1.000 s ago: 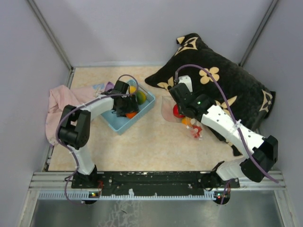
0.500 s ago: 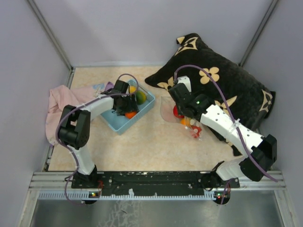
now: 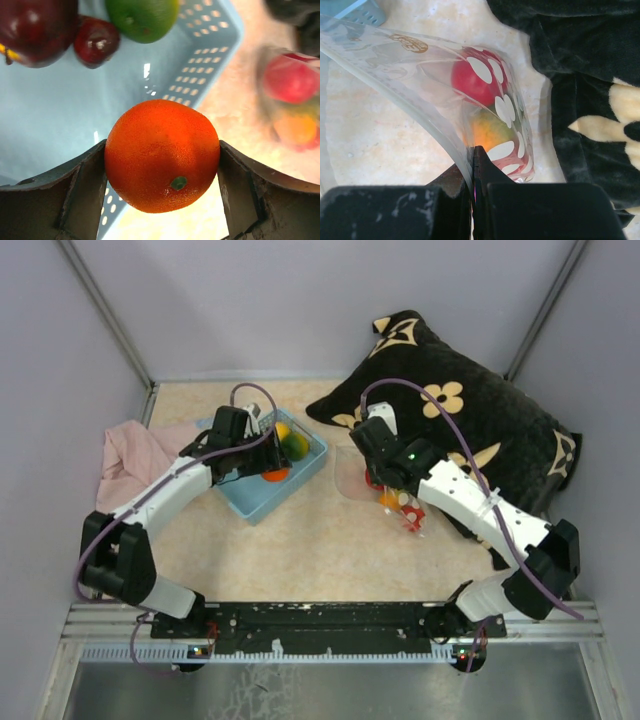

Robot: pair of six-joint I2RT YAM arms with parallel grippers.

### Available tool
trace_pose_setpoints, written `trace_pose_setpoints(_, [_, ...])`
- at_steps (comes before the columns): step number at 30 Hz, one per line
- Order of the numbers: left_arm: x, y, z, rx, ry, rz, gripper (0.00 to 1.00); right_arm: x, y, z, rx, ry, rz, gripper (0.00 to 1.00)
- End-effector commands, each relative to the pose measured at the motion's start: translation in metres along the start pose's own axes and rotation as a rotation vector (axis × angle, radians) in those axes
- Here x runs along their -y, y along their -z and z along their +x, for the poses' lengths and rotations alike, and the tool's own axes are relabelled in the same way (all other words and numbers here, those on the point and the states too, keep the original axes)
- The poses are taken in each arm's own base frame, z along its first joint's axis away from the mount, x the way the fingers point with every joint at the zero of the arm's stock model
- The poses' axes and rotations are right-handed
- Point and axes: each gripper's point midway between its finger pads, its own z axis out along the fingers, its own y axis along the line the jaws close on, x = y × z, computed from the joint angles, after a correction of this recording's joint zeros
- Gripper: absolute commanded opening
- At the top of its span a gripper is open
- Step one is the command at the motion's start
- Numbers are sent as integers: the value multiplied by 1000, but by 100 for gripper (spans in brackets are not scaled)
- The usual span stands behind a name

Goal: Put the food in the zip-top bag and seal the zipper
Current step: Pick up the fake fruit from the bin, then place the fake fruit in the zipper food storage bag.

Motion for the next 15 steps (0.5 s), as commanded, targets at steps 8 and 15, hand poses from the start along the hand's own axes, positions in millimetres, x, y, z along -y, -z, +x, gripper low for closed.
trace_pose_setpoints(8, [88,65,-15,171,-93,467,66,-22,6,-31,78,-20,-75,0])
trace_pose_setpoints(15, [135,101,-19,288,-205,617,67,-30,7,-36,85,-27,-109,0])
